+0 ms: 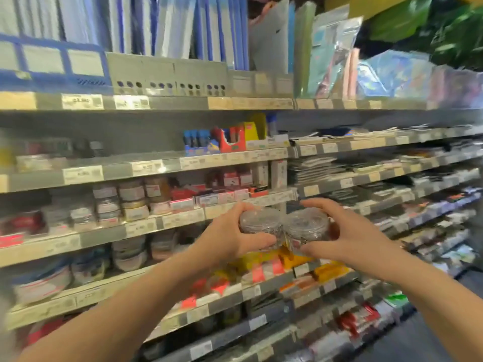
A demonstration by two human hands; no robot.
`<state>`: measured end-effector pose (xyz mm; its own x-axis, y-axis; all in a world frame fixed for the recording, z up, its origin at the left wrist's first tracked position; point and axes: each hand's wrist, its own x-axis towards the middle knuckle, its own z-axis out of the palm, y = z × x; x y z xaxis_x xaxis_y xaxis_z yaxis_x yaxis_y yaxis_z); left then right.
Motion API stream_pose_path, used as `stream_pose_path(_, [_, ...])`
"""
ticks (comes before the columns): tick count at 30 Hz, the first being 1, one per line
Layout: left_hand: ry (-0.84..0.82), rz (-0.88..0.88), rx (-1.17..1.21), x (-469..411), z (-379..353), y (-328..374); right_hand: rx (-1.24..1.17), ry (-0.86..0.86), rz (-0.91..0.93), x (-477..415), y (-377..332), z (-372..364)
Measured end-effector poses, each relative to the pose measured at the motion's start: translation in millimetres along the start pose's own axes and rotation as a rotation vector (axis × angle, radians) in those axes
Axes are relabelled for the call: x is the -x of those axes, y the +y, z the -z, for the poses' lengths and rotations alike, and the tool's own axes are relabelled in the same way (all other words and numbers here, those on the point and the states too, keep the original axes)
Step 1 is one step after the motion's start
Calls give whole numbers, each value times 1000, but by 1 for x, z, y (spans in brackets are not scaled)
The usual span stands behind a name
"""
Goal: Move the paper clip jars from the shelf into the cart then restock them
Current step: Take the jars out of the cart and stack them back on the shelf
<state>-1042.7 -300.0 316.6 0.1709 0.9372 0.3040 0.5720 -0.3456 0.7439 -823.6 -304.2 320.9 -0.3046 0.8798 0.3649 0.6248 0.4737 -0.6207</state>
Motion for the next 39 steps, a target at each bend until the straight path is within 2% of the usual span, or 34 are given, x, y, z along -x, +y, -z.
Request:
stream_pose_path(10, [280,139,-118,-47,162,-72,-202,-87,235,-192,-75,-111])
stream_pose_path(19, [521,223,-247,-96,261,-122,-204,-259,516,-344,-129,-157])
stream_pose_path(22, [591,254,-307,-102,289,-137,-234,-375,554,-386,-151,-176])
stream_pose_path(28, [680,337,-438,-106,341,-161,-187,-451,668,-443,-201,-216])
stream_pose_path(34, [761,403,-572,-113,387,-182,-149,-502,642,-484,-234,-249])
stream_pose_path(39, [799,405,-603,-111,408,-196,2,-550,584,-513,-248,-281])
